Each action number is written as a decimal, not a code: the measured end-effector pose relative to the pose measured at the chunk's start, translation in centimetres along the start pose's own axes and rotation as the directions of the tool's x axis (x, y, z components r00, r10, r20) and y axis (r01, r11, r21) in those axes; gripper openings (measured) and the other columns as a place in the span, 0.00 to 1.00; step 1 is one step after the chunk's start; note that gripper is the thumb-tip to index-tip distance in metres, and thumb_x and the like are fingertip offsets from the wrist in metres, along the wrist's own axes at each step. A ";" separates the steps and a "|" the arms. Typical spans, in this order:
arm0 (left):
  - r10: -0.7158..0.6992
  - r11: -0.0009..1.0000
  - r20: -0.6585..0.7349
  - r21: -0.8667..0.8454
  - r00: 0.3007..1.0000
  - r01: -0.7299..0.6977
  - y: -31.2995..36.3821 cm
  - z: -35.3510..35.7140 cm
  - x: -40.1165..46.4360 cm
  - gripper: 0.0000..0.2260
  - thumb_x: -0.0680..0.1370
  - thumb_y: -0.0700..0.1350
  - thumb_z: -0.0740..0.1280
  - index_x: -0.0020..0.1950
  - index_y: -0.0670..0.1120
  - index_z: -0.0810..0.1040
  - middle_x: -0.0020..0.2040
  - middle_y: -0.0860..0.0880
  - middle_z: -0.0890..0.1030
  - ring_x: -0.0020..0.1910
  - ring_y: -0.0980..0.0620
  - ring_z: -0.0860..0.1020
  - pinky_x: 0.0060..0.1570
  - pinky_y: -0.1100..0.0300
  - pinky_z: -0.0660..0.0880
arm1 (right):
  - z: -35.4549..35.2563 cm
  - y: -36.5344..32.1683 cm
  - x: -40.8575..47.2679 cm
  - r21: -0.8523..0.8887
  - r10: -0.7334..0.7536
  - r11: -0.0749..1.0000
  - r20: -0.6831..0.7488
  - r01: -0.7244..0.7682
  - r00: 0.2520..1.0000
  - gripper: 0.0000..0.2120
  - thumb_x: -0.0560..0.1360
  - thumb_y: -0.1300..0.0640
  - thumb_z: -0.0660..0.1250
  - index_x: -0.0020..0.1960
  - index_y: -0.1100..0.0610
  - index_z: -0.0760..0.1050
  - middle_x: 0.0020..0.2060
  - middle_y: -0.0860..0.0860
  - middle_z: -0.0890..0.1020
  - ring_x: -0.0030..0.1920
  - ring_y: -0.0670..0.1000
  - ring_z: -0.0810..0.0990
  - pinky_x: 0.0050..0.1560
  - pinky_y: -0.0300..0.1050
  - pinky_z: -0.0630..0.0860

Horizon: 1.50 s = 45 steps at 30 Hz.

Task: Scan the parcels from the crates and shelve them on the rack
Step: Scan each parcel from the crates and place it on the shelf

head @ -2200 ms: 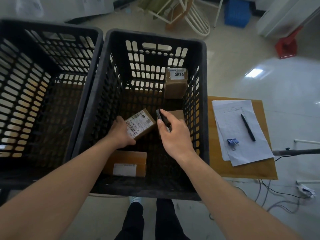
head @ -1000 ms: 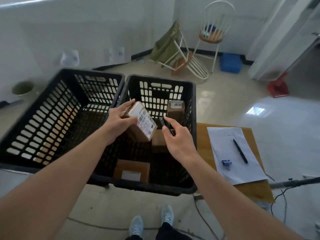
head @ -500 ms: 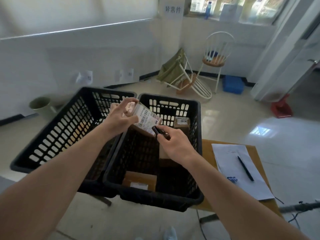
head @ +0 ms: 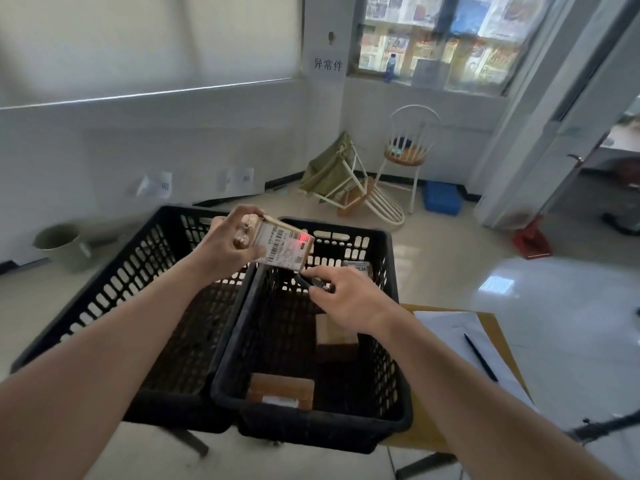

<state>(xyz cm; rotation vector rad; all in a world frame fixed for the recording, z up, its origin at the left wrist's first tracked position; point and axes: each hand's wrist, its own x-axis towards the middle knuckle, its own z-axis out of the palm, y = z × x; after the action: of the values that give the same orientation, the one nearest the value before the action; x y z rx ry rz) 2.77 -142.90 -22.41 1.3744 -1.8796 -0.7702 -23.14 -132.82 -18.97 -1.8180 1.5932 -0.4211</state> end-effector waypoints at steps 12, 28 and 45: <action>0.033 0.998 0.023 -0.046 0.999 -0.032 -2.7 -2.6 1.1 0.29 0.76 0.36 0.76 0.62 0.67 0.71 0.58 0.45 0.72 0.53 0.44 0.80 0.37 0.59 0.84 | 1.1 -3.1 -0.1 -0.042 -0.009 0.999 0.055 0.012 0.998 0.19 0.85 0.47 0.63 0.75 0.40 0.74 0.51 0.49 0.82 0.34 0.45 0.78 0.35 0.37 0.74; -0.069 0.997 0.022 -0.043 0.997 0.070 -4.7 -4.4 2.3 0.30 0.76 0.35 0.75 0.64 0.67 0.71 0.63 0.40 0.69 0.53 0.39 0.81 0.42 0.53 0.84 | 1.2 -5.5 -0.2 -0.074 0.075 0.995 0.160 -0.064 0.984 0.17 0.85 0.47 0.64 0.73 0.39 0.76 0.48 0.46 0.83 0.40 0.44 0.81 0.38 0.38 0.75; -0.026 0.999 0.005 -0.018 1.000 0.026 -5.3 -4.4 2.3 0.32 0.76 0.34 0.75 0.61 0.68 0.68 0.54 0.57 0.69 0.49 0.51 0.78 0.31 0.72 0.77 | 0.6 -6.4 -1.0 -0.172 0.074 0.984 0.182 -0.043 0.980 0.17 0.85 0.48 0.64 0.73 0.41 0.76 0.50 0.47 0.82 0.40 0.45 0.81 0.37 0.35 0.73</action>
<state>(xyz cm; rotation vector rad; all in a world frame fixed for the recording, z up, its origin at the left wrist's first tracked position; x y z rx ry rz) 8.75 -146.83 -23.48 1.3895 -1.8572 -0.8031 -18.21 -131.56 -14.92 -1.8685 1.5850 -0.0859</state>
